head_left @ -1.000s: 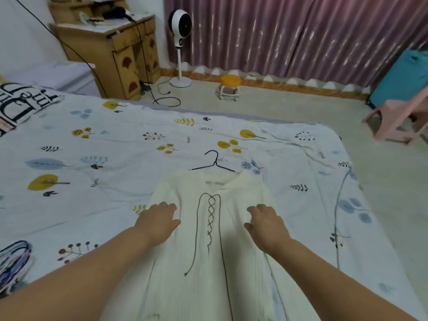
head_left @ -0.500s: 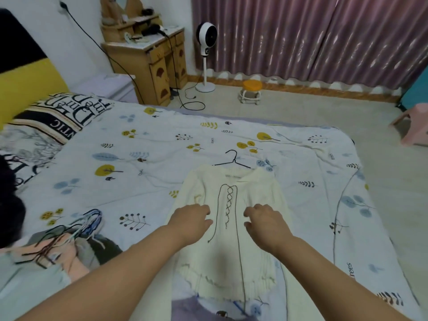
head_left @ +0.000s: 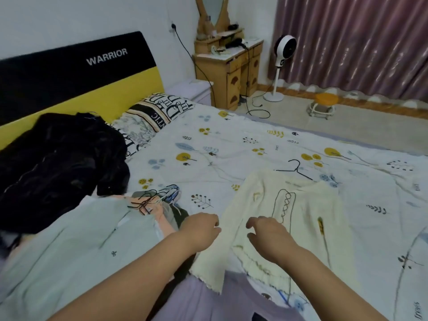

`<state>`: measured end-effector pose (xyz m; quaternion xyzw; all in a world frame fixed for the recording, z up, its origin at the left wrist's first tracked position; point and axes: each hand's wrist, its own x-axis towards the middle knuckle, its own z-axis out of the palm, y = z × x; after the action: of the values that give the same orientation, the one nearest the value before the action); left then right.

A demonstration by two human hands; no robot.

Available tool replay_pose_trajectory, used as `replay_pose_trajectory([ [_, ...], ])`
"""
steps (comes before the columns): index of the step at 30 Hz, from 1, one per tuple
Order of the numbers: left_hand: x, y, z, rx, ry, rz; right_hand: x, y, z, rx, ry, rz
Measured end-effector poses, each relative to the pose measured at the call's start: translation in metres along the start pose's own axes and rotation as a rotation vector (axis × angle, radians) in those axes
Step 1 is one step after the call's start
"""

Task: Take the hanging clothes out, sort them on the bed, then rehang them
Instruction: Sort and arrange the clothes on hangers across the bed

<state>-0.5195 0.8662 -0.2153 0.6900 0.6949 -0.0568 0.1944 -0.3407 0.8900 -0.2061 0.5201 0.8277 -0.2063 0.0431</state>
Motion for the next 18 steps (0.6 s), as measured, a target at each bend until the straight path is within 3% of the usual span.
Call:
replay_pose_trajectory([
  [12, -0.046, -0.129, 0.018, -0.090, -0.002, -0.222, 0.035, -0.104, 0.061, -0.014, -0.092, -0.058],
  [18, -0.039, -0.208, 0.034, -0.041, -0.052, -0.199, 0.078, -0.172, 0.101, 0.022, -0.128, -0.029],
])
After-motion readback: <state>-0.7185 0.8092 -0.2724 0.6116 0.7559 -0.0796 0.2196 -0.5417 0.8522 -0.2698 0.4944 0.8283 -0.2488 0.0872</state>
